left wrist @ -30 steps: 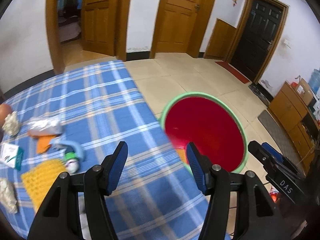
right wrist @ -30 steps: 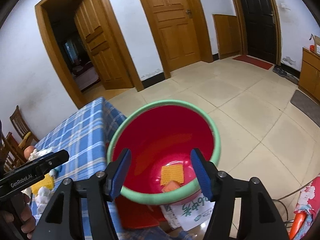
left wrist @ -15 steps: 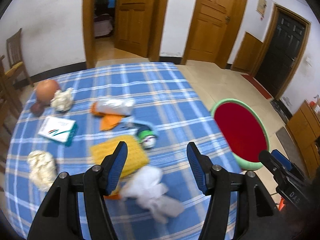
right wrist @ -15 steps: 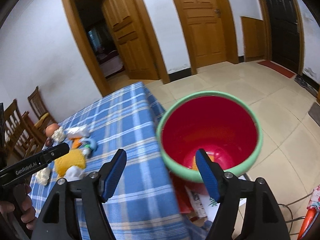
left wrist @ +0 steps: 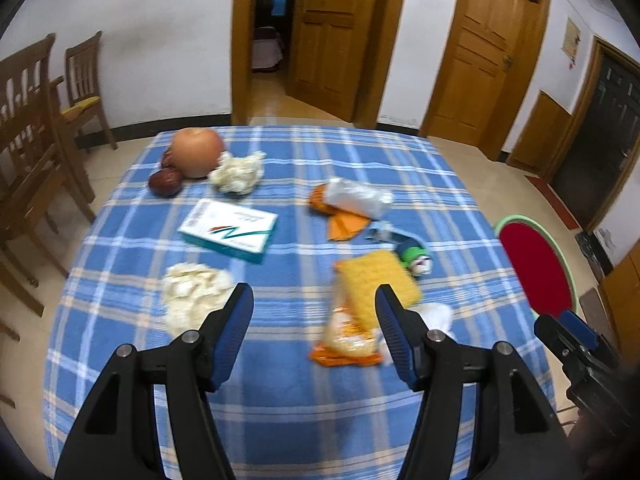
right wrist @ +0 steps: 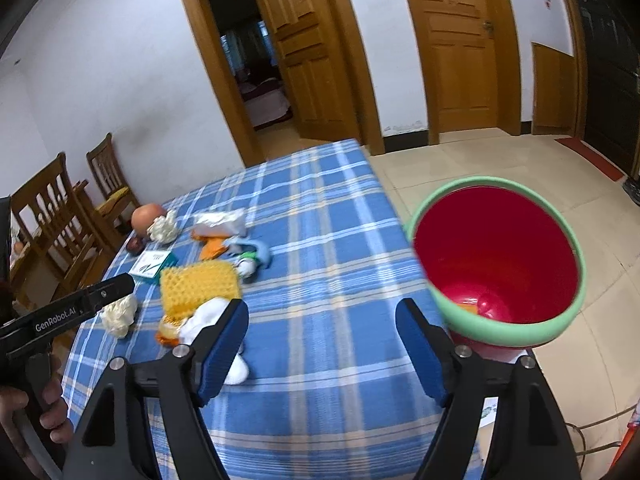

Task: Collect trash
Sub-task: 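Return to the table and grasp the white tissue with the right gripper while the left grasps crumpled paper, then carry tissue and crumpled paper over the red bin and release both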

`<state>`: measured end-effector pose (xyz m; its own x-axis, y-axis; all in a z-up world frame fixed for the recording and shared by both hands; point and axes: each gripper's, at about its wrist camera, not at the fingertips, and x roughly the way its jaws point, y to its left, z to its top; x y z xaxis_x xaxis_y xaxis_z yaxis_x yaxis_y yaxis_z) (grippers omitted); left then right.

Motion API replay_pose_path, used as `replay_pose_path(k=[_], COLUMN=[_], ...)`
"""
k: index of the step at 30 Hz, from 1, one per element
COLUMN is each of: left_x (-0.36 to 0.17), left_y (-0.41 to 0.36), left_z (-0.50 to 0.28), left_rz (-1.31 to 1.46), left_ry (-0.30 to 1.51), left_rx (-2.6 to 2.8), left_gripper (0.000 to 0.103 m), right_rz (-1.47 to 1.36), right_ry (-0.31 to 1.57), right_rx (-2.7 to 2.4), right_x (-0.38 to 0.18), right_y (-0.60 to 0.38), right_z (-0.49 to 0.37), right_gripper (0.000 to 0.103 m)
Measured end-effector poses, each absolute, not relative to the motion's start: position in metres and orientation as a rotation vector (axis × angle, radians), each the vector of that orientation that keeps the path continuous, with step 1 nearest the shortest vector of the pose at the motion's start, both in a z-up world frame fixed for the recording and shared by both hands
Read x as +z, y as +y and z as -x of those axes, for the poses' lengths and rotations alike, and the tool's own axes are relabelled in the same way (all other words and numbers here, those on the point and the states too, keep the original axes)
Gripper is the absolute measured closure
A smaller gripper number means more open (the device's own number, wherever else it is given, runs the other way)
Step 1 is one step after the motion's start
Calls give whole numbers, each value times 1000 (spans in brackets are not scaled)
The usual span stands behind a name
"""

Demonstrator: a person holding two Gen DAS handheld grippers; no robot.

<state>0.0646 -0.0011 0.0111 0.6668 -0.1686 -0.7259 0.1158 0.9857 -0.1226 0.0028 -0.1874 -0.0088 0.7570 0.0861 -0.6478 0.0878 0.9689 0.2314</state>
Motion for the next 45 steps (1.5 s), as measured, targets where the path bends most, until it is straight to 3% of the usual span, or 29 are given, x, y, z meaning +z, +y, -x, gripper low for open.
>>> replay_pose_path(k=[27, 30, 31, 34, 38, 40, 45], left_x=[-56, -57, -57, -57, -56, -56, -51], left_y=[68, 65, 64, 63, 64, 64, 63], left_z=[-95, -94, -94, -95, -94, -93, -87], left_rz=[139, 130, 125, 124, 130, 137, 144], left_ry=[939, 932, 931, 925, 921, 922, 917], left_rx=[-24, -36, -44, -51, -53, -59, -78], left_gripper=[39, 50, 56, 60, 62, 63, 63], right_rz=[-219, -219, -218, -221, -247, -248, -209], right_ry=[846, 853, 854, 859, 871, 877, 852], right_rx=[150, 160, 163, 184, 225, 251, 268], right_x=[-52, -54, -54, -55, -59, -60, -56], right_y=[-119, -117, -116, -114, -111, -108, -100], right_z=[-37, -38, -38, -39, -39, -40, -35], right_gripper=[24, 25, 27, 36, 49, 62, 76])
